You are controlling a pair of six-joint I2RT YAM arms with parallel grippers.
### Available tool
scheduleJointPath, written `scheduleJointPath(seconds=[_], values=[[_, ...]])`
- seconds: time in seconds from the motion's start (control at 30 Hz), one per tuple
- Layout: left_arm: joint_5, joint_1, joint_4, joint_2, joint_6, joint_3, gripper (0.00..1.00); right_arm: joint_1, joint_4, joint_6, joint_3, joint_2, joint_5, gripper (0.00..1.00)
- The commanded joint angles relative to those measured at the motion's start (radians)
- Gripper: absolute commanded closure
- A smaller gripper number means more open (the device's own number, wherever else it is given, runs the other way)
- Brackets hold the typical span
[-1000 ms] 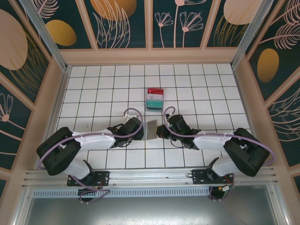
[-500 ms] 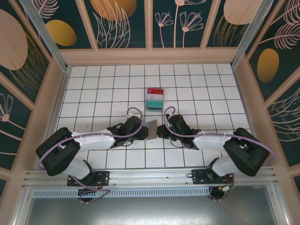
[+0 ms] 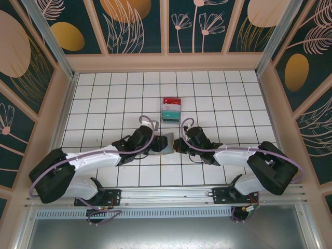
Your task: Take the credit cards out of the card holder
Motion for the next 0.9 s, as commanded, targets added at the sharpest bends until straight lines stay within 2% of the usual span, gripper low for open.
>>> scheduleJointPath(seconds=[0.0, 0.5, 0.73, 0.87], values=[[-0.17, 0.005, -0.148, -0.016, -0.019, -0.016, 0.59, -0.005, 0.03, 0.001, -0.007, 0.013, 0.006, 1.0], [-0.197, 0.009, -0.169, 0.151, -0.057, -0.007, 0.59, -0.004, 0.022, 0.002, -0.007, 0.004, 0.003, 1.0], [-0.149, 0.01, -0.136, 0.173, -0.052, -0.009, 0.59, -0.004, 0.033, 0.004, -0.01, 0.01, 0.0, 1.0], [-0.07, 0.01, -0.073, 0.171, -0.033, -0.02, 0.59, -0.004, 0.035, 0.004, -0.014, 0.011, 0.0, 1.0]])
